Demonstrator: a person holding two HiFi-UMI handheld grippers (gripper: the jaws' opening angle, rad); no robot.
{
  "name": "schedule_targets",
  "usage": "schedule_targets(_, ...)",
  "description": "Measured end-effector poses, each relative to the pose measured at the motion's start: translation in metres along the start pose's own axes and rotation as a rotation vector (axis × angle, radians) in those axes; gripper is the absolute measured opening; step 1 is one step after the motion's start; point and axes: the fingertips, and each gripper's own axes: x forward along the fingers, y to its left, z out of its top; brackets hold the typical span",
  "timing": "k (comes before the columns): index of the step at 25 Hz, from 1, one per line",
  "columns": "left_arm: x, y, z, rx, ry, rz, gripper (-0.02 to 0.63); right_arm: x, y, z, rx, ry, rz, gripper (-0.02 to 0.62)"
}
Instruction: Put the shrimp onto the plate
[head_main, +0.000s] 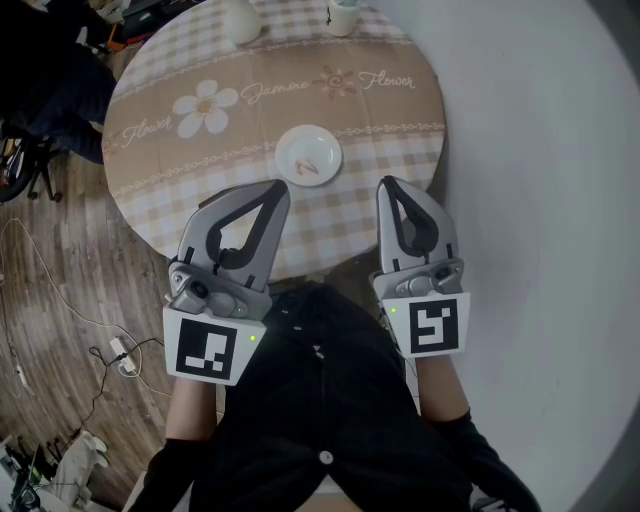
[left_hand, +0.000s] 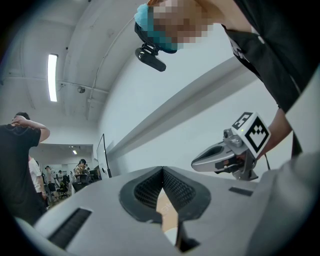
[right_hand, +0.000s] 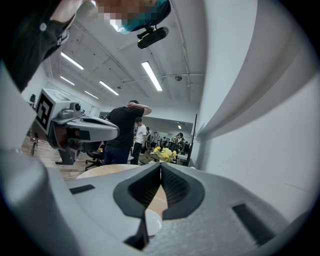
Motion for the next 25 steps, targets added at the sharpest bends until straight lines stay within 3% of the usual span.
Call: schedule_targets(25,-0.0024,0.0057,-0.0020,0.002,-0.003,0.008,0.002,0.0073,0.0082,0.0006,-0.015,0.003,0.020,0.002)
